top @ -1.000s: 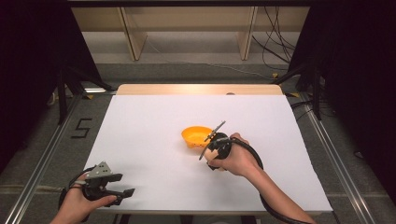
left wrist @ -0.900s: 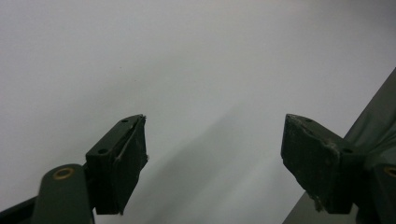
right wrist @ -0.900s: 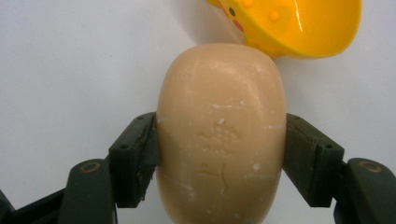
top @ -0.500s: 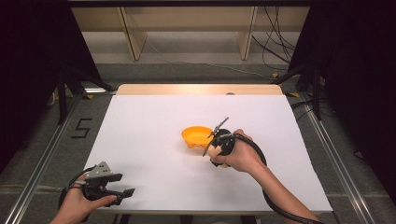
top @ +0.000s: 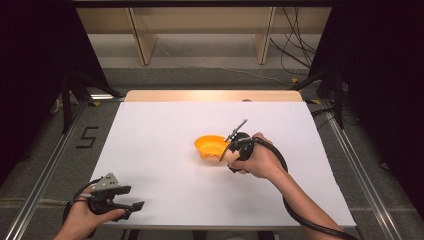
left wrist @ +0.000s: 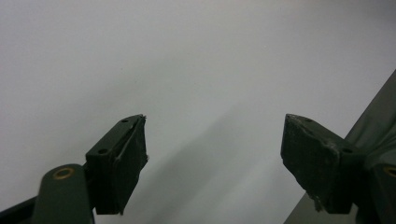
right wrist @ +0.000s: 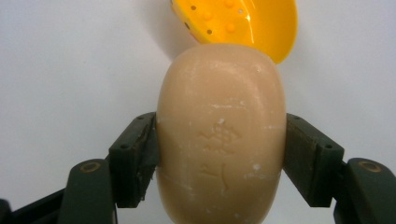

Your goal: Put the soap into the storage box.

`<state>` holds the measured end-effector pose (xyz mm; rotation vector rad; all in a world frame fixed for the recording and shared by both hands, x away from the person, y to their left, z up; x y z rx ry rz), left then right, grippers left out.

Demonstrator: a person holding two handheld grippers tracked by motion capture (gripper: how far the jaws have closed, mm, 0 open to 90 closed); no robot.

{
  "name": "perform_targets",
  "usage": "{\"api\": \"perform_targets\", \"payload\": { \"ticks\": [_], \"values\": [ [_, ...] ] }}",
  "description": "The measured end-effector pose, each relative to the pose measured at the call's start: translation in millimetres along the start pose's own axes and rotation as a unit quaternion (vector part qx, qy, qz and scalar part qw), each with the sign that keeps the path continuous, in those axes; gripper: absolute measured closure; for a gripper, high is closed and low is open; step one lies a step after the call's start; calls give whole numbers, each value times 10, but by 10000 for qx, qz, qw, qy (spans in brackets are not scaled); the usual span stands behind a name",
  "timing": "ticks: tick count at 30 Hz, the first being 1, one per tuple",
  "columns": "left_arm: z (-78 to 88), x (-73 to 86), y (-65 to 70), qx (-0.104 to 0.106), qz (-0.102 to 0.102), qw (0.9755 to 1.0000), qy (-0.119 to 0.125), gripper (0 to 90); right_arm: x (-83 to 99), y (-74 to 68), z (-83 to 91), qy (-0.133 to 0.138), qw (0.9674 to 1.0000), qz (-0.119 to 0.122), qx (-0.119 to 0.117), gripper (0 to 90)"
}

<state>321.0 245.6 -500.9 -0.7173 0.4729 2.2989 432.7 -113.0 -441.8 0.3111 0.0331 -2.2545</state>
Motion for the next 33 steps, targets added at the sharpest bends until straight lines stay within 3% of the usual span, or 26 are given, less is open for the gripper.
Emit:
{"api": "perform_targets", "payload": {
  "ticks": [5,11,25,26,30,31,33],
  "values": [
    [-1,0,-2,3,2,10000,5,222,-16,29,2,-13,10000,-85,-5,335],
    [-8,-1,12,39,114,9999,38,222,-40,65,4,-32,10000,-2,20,335],
    [0,0,1,-17,135,9999,33,222,-157,148,68,40,9999,23,126,335],
    [6,-2,-5,-7,58,10000,26,222,-164,151,74,44,9999,2,126,335],
    [4,-7,3,26,71,9999,77,222,-195,178,81,49,9999,42,145,335],
    [6,-7,-23,-44,-51,10000,29,222,-196,171,83,31,9999,-27,112,335],
    [6,-10,-26,-56,-78,9999,33,222,-209,196,81,49,9999,49,137,335]
  ]
}}
Point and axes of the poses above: each handheld gripper's, and its own axes: z roughly backward along the jaws, x roughly out of its underside, y roughly to its right, the point moved 5 cm from there along -z, roughly forward along the jaws, and after that the axes turned 8 degrees about -y, right-handed, at the moved point
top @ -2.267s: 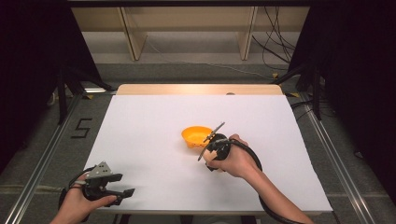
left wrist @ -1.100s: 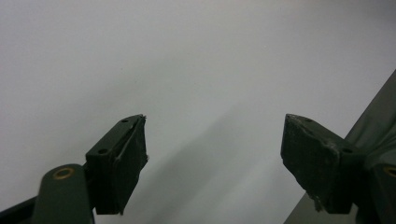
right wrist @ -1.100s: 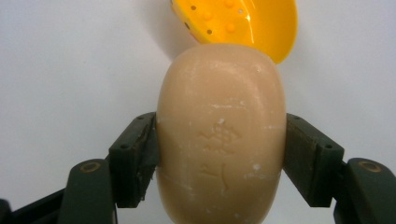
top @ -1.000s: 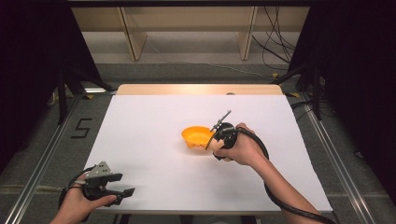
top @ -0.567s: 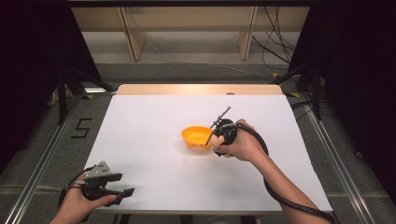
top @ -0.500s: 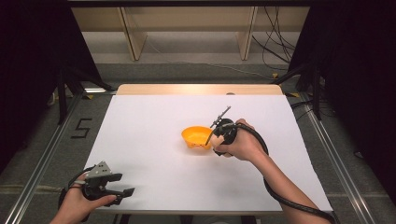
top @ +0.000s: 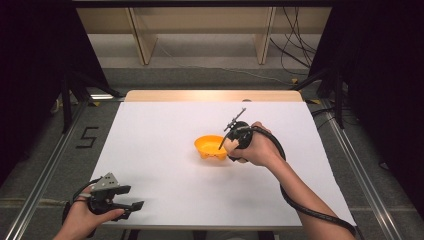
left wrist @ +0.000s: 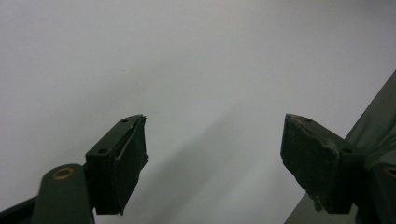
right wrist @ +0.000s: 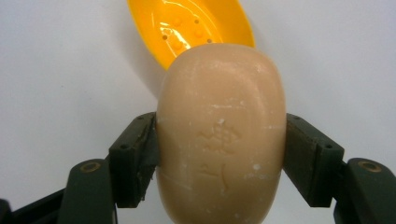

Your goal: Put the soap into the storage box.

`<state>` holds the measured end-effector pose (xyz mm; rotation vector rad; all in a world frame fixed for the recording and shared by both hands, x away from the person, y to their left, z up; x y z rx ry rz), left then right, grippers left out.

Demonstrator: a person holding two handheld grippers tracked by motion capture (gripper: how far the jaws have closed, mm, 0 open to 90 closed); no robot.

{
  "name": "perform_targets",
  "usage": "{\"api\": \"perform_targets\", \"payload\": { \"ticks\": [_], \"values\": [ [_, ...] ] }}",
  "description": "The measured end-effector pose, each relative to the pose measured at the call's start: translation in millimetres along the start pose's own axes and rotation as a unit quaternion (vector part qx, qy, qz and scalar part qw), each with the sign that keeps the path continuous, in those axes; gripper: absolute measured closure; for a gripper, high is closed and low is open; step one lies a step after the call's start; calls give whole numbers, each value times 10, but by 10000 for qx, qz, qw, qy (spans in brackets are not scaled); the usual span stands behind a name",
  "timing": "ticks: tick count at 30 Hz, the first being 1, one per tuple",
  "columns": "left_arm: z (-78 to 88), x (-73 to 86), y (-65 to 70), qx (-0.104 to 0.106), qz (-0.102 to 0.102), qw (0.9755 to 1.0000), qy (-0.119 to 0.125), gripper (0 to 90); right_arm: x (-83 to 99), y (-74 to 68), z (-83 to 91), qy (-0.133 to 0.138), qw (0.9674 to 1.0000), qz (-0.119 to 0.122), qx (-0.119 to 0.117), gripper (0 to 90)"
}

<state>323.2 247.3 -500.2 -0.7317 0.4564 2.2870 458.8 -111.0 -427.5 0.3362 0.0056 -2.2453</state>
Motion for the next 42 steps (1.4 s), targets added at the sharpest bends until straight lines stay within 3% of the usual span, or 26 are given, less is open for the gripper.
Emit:
{"api": "perform_targets", "payload": {
  "ticks": [2,3,31,42],
  "values": [
    [1,1,11,18,48,10000,12,222,-4,-5,-2,-21,9999,-102,-37,335],
    [2,1,11,32,49,10000,13,222,-12,9,-11,6,10000,-18,-35,335],
    [7,-1,17,43,74,10000,36,222,-211,74,-8,-27,9999,110,48,335],
    [9,-2,17,46,79,10000,38,222,-286,101,-32,-4,9989,467,-8,335]
  ]
}}
Point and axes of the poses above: each handheld gripper's, and its own axes: z roughly backward along the jaws, x roughly out of its underside, y roughly to its right, the point moved 5 cm from there along -z, roughly forward along the jaws, and after that the axes turned 8 degrees about -y, right-handed, at the moved point
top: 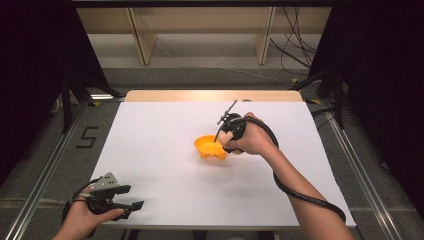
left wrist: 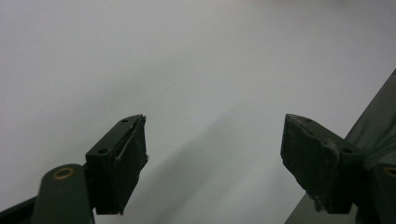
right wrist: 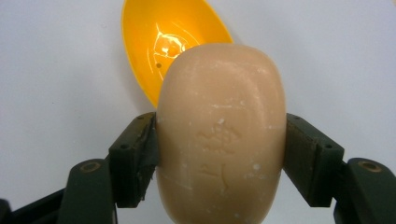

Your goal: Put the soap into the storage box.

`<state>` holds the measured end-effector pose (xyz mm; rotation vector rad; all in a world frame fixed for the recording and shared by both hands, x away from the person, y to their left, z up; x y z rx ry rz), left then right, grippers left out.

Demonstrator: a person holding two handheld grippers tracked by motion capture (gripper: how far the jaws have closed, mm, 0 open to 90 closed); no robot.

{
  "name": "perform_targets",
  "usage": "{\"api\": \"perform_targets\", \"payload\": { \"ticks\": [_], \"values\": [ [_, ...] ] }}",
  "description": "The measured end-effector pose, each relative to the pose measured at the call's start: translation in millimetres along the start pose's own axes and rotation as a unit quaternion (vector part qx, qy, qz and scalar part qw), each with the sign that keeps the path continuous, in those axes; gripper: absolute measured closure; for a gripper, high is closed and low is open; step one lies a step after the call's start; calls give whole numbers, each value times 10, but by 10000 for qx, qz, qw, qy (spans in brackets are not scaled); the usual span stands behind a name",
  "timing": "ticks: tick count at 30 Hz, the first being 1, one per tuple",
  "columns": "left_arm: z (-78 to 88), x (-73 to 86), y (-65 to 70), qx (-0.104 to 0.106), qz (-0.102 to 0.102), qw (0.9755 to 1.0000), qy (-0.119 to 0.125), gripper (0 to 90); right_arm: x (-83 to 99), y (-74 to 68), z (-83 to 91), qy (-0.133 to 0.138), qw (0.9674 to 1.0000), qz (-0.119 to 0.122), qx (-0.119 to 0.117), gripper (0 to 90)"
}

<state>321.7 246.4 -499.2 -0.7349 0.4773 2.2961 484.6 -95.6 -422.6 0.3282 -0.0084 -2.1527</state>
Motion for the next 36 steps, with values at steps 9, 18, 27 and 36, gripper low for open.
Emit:
{"api": "perform_targets", "payload": {
  "ticks": [9,18,27,36],
  "values": [
    [3,1,2,19,5,10000,1,222,-59,2,-34,-18,9999,112,-7,335],
    [5,0,3,21,9,10000,7,222,-139,4,-45,5,9998,195,-37,335],
    [7,-3,6,31,12,10000,28,222,-236,-15,-48,42,9994,350,-31,335],
    [2,-8,15,43,61,9999,74,222,-294,-25,-59,68,9990,451,-37,335]
  ]
}}
Point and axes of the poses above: each handheld gripper's, and its own axes: z roughly backward along the jaws, x roughly out of its underside, y roughly to its right, the point moved 5 cm from there along -z, roughly forward along the jaws, and after that the axes turned 8 degrees about -y, right-handed, at the moved point
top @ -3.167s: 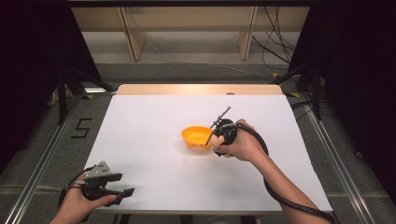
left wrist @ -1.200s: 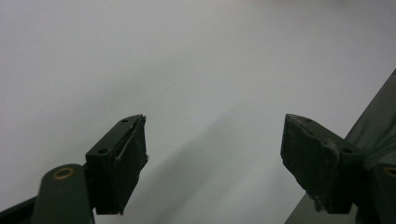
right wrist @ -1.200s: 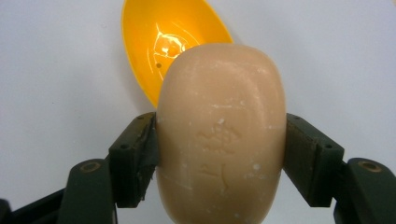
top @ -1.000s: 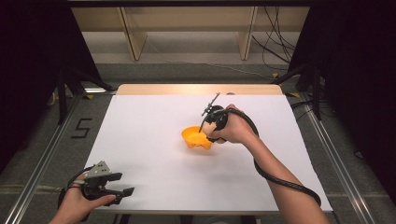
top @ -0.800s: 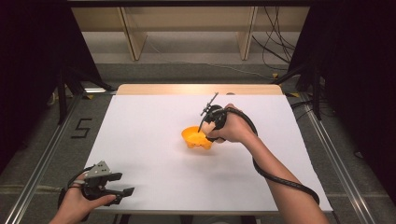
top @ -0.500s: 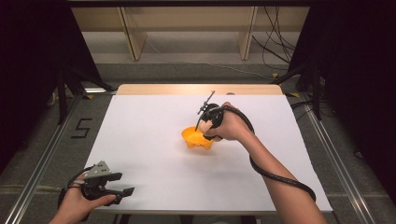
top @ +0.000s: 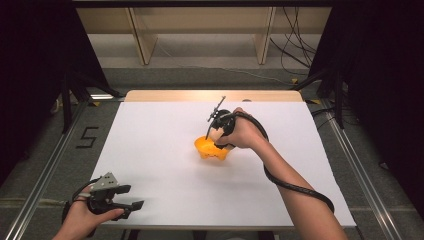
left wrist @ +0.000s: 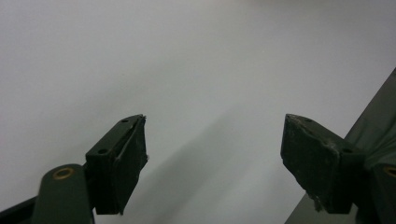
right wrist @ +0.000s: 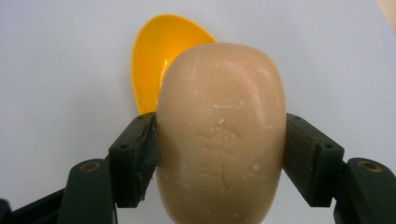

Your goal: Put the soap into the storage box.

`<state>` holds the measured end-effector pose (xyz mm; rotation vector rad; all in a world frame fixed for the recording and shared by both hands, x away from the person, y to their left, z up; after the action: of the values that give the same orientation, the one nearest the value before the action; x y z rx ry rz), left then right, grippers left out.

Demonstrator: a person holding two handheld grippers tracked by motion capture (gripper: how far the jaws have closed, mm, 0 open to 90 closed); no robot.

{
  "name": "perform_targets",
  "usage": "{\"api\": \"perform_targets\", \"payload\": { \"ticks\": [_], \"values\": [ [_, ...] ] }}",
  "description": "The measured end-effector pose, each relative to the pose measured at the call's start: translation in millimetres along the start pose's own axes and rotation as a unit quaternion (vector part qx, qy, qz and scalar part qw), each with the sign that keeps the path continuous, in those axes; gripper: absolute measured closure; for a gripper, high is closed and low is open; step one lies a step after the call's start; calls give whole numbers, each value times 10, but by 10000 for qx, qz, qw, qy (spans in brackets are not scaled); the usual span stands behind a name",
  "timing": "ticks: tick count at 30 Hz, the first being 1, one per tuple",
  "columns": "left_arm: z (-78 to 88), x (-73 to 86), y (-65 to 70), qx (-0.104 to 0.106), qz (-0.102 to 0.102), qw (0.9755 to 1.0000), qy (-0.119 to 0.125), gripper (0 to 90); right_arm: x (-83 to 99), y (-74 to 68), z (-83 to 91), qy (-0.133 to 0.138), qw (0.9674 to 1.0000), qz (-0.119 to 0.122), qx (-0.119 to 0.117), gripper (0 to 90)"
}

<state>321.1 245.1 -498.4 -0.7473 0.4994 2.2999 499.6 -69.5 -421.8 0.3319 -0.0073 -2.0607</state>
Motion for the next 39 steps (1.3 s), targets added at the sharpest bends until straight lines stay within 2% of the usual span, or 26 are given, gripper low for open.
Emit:
{"api": "perform_targets", "payload": {
  "ticks": [1,4,5,6,7,10,12,13,15,16,20,22,23,24,25,30,31,34,36,37,39],
  "values": [
    [0,0,-1,-2,-2,10000,4,222,-5,-9,3,-26,10000,-50,-3,335],
    [6,4,-9,-14,-46,10000,-37,222,-29,-2,-12,-2,10000,41,8,335],
    [6,4,-9,-12,-44,10000,-35,222,-29,-17,-11,-29,10000,-73,0,335],
    [1,0,-1,-1,-1,10000,4,222,-43,10,-19,16,9999,112,8,335],
    [1,-1,-1,2,0,10000,5,222,-50,-3,-22,-7,10000,10,-11,335],
    [6,4,-11,-9,-57,10000,-44,222,-61,6,-29,9,10000,76,3,335],
    [5,3,-10,-7,-52,10000,-36,222,-66,-2,-30,-14,10000,-29,2,335],
    [0,-1,-1,4,-2,10000,5,222,-81,7,-36,10,10000,62,12,334],
    [0,-1,1,8,8,10000,11,222,-84,4,-35,3,10000,29,7,335],
    [4,2,-8,-5,-40,10000,-28,222,-95,23,-42,30,9998,191,25,335],
    [5,3,-9,-9,-53,10000,-37,222,-98,-6,-55,-35,10000,-25,-33,335],
    [3,2,-7,-5,-39,10000,-26,222,-110,9,-63,-4,10000,87,-19,335],
    [4,2,-7,-7,-42,10000,-28,222,-112,-4,-64,-48,10000,-27,-28,335],
    [0,-1,0,8,2,10000,6,222,-112,-4,-64,-48,10000,-27,-28,335],
    [6,3,-10,-4,-56,10000,-42,222,-120,9,-70,-19,10000,69,-37,335],
    [1,-1,-1,10,6,10000,11,222,-138,18,-98,-39,9999,138,-56,335],
    [3,-1,-2,9,1,10000,9,222,-144,26,-110,-27,9998,211,-59,334],
    [3,-2,-3,7,-2,10000,11,222,-149,13,-137,-49,9998,176,-84,335],
    [4,-2,-2,5,2,10000,15,221,-157,14,-165,-31,9997,235,-99,335],
    [5,-2,-4,2,-6,10000,12,222,-154,2,-175,-52,9998,153,-121,335],
    [7,-2,-6,6,-16,10000,9,222,-161,8,-214,-32,9997,207,-148,334]
  ]
}}
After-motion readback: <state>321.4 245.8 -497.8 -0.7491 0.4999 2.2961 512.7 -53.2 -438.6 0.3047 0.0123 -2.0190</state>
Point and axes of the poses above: each handheld gripper's, and its own axes: z roughly backward along the jaws, x roughly out of its underside, y roughly to its right, the point moved 5 cm from there along -z, roughly forward along the jaws, and after that the axes turned 8 degrees about -y, right-handed, at the moved point
